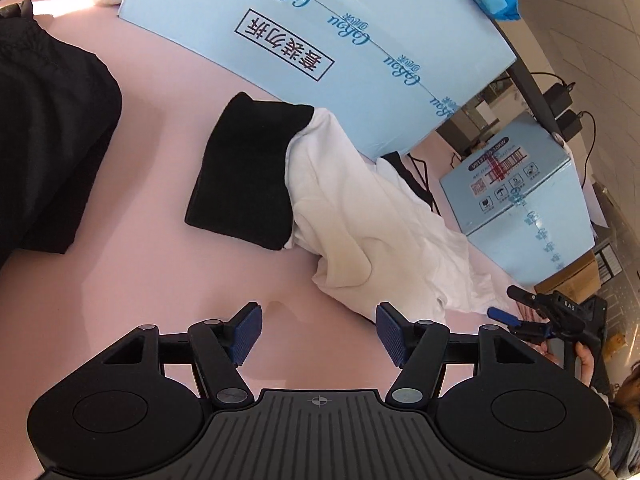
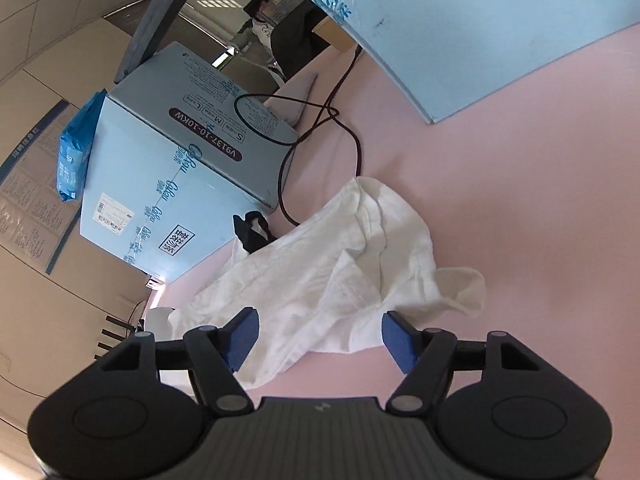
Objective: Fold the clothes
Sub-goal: 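Pull the T-shirt hem with the right gripper to spread the shirt flat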
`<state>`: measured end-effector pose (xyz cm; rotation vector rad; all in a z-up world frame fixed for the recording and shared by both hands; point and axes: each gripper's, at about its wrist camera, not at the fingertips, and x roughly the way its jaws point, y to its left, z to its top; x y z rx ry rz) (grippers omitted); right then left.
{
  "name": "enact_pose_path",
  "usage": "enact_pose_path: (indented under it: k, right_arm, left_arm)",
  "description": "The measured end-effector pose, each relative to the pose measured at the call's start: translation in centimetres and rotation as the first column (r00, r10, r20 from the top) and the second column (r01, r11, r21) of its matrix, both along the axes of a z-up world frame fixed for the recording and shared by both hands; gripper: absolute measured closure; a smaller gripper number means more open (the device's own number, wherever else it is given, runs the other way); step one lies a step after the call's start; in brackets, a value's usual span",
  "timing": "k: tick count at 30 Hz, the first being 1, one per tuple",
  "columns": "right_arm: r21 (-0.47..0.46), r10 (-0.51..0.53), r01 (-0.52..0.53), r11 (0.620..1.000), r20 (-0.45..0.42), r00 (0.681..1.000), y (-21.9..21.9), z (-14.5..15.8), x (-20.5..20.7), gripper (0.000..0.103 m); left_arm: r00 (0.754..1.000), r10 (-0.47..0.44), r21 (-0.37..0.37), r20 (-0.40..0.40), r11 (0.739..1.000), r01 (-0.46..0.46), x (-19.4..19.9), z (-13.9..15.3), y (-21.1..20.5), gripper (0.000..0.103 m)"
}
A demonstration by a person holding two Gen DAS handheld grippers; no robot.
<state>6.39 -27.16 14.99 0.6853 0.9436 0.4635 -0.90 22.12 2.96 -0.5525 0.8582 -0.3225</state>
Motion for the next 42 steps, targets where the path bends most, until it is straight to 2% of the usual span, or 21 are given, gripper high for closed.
enact_pose_path:
  k: [3, 6, 7, 9, 10, 11, 12, 13, 16, 24, 29, 31, 34, 37, 39, 42]
  right_arm:
    - [-0.005, -0.025, 0.025, 1.0, 0.044, 0.999, 1.3, 0.2, -0.2, 0.035]
    - [-0.015, -0.077, 0.078, 0.997, 0.039, 0.996, 2.0, 0.0, 0.9, 0.038]
    - [-0.02, -0.088, 0.089, 0.996, 0.036, 0.995, 1.8, -0.1, 1.2, 0.043]
    - [-0.053, -0.121, 0.122, 0.991, 0.02, 0.992, 2.0, -0.7, 2.1, 0.061]
    - [-0.066, -0.138, 0.138, 0.988, 0.012, 0.99, 2.0, -1.0, 2.3, 0.078]
    - [-0.073, -0.149, 0.149, 0.986, 0.01, 0.989, 1.8, -1.3, 2.4, 0.087]
    - [-0.07, -0.167, 0.167, 0.983, 0.015, 0.986, 1.6, -1.5, 2.4, 0.092]
    - [-0.054, -0.176, 0.177, 0.983, 0.023, 0.984, 1.3, -1.7, 2.2, 0.094]
    - [-0.026, -0.193, 0.195, 0.98, 0.071, 0.979, 0.7, -1.0, 1.5, 0.095]
    - [0.007, -0.159, 0.163, 0.987, 0.277, 0.948, 0.2, 5.1, -2.4, 0.095]
    - [0.043, -0.144, 0.138, 0.99, 0.354, 0.924, -0.6, 8.6, -6.0, 0.095]
    - [0.066, -0.143, 0.128, 0.99, 0.376, 0.915, -1.3, 10.0, -8.1, 0.095]
    - [0.088, -0.137, 0.111, 0.99, 0.388, 0.911, -2.3, 11.4, -11.7, 0.095]
    - [0.081, -0.111, 0.086, 0.993, 0.406, 0.907, -3.1, 11.9, -16.1, 0.095]
    - [0.065, -0.096, 0.076, 0.995, 0.404, 0.91, -3.6, 11.5, -19.5, 0.095]
    - [0.053, -0.113, 0.102, 0.993, 0.294, 0.949, -4.3, 8.8, -24.1, 0.095]
  left_arm:
    - [1.0, 0.009, -0.005, -0.001, 1.0, -0.009, 1.4, -0.6, -0.6, 0.04]
    - [1.0, 0.017, -0.051, 0.005, 0.999, -0.017, 2.5, -1.0, -0.5, 0.04]
    - [1.0, 0.017, -0.066, 0.007, 0.998, -0.017, 2.8, -1.1, -0.5, 0.041]
    - [1.0, 0.015, -0.093, 0.002, 0.996, -0.014, 3.1, -1.4, -0.3, 0.043]
    - [1.0, 0.015, -0.088, -0.002, 0.996, -0.015, 3.1, -1.4, -0.2, 0.054]
    - [1.0, 0.014, -0.082, -0.006, 0.997, -0.015, 3.0, -1.4, -0.2, 0.064]
    - [1.0, 0.007, -0.085, -0.026, 0.996, -0.009, 3.0, -1.5, -0.2, 0.083]
    - [0.999, 0.012, -0.085, -0.035, 0.996, -0.014, 2.9, -1.7, -0.2, 0.094]
    - [0.999, 0.031, -0.071, -0.01, 0.997, -0.031, 2.3, -1.4, -0.3, 0.103]
    - [0.993, 0.058, -0.088, 0.103, 0.995, -0.049, 0.4, 2.8, -0.4, 0.103]
    - [0.983, 0.058, -0.117, 0.174, 0.992, -0.038, -2.2, 6.2, -0.6, 0.103]
    - [0.983, 0.054, -0.127, 0.173, 0.991, -0.032, -3.9, 7.3, -0.5, 0.103]
    - [0.985, 0.044, -0.14, 0.167, 0.99, -0.021, -6.5, 8.7, -0.5, 0.103]
    - [0.987, 0.022, -0.144, 0.162, 0.99, 0.001, -11.2, 9.4, -0.7, 0.103]
    - [0.99, 0.031, -0.155, 0.139, 0.988, -0.009, -14.7, 8.4, -1.0, 0.103]
    - [0.995, 0.046, -0.174, 0.085, 0.984, -0.031, -19.7, 6.2, -1.3, 0.103]
